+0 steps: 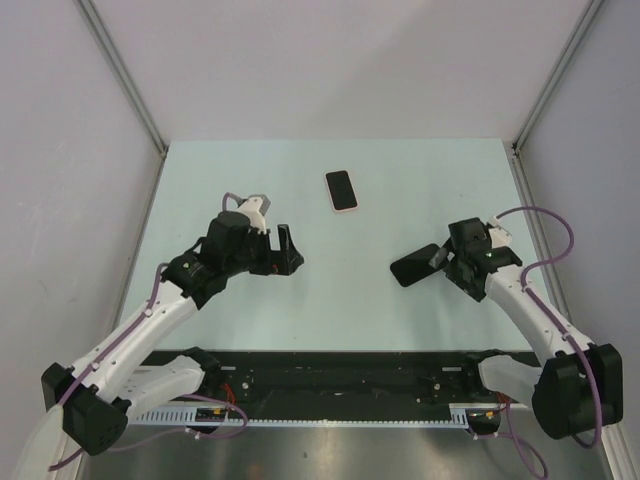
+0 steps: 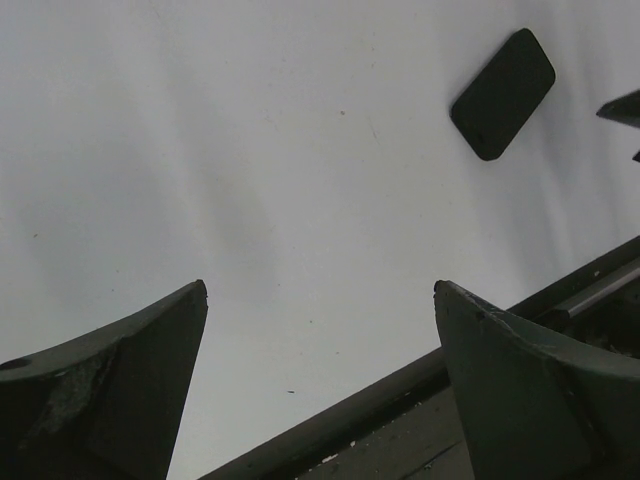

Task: Take the phone out of the phone case
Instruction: Pick up the phone at the center of the board.

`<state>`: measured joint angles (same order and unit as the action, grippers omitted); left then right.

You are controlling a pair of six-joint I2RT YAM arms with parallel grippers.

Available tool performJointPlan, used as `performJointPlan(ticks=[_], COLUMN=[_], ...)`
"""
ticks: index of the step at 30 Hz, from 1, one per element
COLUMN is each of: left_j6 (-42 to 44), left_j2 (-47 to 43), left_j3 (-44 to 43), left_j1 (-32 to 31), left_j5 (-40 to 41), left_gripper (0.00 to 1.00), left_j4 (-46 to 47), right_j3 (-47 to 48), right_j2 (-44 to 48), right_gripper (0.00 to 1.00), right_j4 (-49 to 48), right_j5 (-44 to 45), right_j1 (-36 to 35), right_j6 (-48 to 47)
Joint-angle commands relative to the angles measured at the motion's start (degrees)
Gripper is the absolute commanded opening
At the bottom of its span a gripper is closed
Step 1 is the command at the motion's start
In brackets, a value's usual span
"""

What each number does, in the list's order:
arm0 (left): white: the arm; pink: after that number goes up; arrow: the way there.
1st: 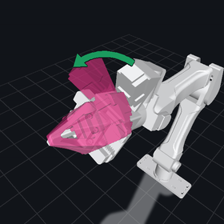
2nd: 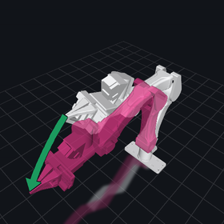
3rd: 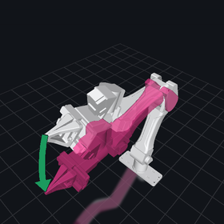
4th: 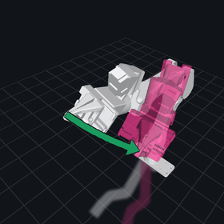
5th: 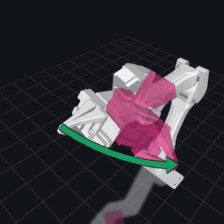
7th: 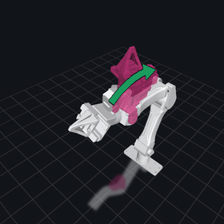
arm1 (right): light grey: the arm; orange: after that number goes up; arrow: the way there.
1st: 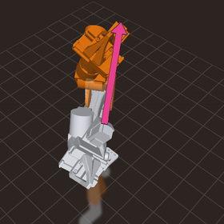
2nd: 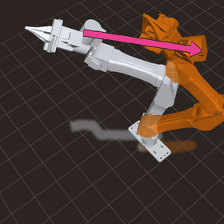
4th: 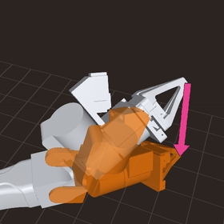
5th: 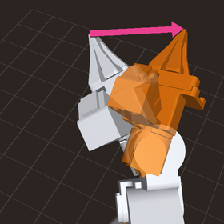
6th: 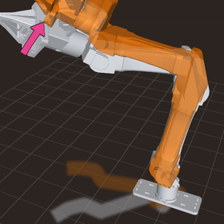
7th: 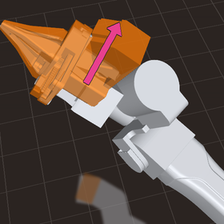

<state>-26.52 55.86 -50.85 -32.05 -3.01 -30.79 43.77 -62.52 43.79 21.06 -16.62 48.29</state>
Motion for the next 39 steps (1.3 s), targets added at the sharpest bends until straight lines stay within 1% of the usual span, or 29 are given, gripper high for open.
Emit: performJointPlan(ticks=[1,4,11,14,17,21,26,30,33,39], left_j6=[1.56,1.21,1.04,0.51,-0.19,-0.20,0.07,0.24,0.33,0.51], left_j2=[-0.84,-0.75,-1.80,-2.06,-2.07,-1.80,-2.50,-2.86,-2.60,-2.68], left_j3=[1.02,1.10,0.75,0.93,1.10,1.28,1.28,1.72,1.90,2.07], left_j1=[0.24,0.24,0.24,0.24,0.24,0.24,0.24,0.24,0.24,0.24], left_j5=[-6.92,-9.38,-8.68,-8.77,-9.12,-9.56,-8.95,-8.77,-8.95,-9.03], left_gripper=[1.00,1.00,1.00,1.00,1.00,1.00,1.00,1.00,1.00,1.00], left_j4=[2.31,2.13,1.43,1.43,1.60,1.78,1.43,1.52,1.61,1.60], right_j3=[2.64,3.95,5.27,6.50,9.66,12.83,16.87,18.89,20.21,20.39], right_j2=[-4.35,-8.48,-14.55,-17.27,-21.31,-27.11,-33.79,-38.01,-40.74,-42.86], right_gripper=[1.00,1.00,1.00,1.00,1.00,1.00,1.00,1.00,1.00,1.00], right_j4=[-5.99,-6.70,-10.56,-11.71,-10.22,-10.30,-9.34,-7.24,-4.34,-1.96], right_j5=[-8.75,-8.50,-9.72,-8.06,-5.16,-5.50,-3.66,-3.31,-1.99,-0.67], right_j1=[6.33,6.86,6.52,5.29,2.92,0.63,-2.53,-3.50,-4.12,-4.47], right_j6=[3.21,4.78,7.78,6.65,6.81,8.39,10.15,10.85,12.17,13.41])
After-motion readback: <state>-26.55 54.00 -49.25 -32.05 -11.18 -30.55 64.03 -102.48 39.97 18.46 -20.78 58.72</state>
